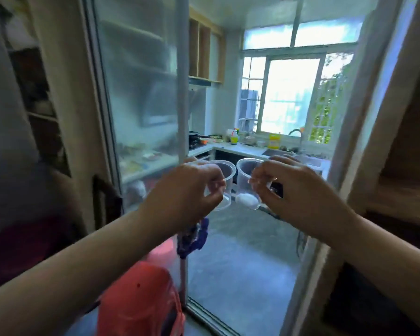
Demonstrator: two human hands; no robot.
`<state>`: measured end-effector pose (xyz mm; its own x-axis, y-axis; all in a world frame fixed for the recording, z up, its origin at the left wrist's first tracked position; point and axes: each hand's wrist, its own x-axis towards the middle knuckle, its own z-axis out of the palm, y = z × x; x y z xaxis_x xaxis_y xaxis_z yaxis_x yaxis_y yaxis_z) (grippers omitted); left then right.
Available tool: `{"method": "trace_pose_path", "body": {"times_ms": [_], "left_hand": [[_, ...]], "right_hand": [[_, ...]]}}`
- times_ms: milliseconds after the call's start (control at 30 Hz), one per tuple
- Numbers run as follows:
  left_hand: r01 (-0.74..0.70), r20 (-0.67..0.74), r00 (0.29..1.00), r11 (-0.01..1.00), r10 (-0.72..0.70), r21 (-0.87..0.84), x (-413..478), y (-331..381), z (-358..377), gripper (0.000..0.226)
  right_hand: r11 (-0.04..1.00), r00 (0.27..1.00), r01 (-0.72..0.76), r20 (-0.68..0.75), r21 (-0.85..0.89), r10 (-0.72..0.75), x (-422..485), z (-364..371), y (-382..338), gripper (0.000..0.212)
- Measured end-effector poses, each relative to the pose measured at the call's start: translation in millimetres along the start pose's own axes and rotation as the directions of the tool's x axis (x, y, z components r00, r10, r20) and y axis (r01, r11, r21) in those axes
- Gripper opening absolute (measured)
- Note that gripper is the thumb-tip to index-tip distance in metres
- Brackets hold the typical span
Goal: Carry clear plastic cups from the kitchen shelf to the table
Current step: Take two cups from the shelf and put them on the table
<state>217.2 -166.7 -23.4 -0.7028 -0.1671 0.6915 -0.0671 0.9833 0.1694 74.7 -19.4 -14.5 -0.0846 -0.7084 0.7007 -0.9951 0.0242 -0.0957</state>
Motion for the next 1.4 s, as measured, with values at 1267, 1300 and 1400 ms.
{"method": "trace_pose_path", "body": {"times_ms": [1267, 1300, 1400], "left_hand": [[0.819, -0.302, 0.526, 0.378, -0.795, 0.432, -344.5, -468.8, -287.1, 0.013], [0.828, -0.312, 0.511, 0.363, -0.801, 0.427, -350.2, -477.6, -290.4, 0.012], [0.850, -0.350, 0.476, 0.320, -0.807, 0.417, -368.3, -503.8, -305.7, 0.011]], "right_hand": [[0.498, 0.612, 0.464, 0.142, 0.733, -0.778, 337.8, 566.9, -403.9, 0.015], [0.484, 0.603, 0.458, 0.139, 0.746, -0.786, 342.3, 577.5, -412.6, 0.014], [0.441, 0.565, 0.470, 0.123, 0.765, -0.816, 357.5, 606.9, -442.1, 0.014]]}}
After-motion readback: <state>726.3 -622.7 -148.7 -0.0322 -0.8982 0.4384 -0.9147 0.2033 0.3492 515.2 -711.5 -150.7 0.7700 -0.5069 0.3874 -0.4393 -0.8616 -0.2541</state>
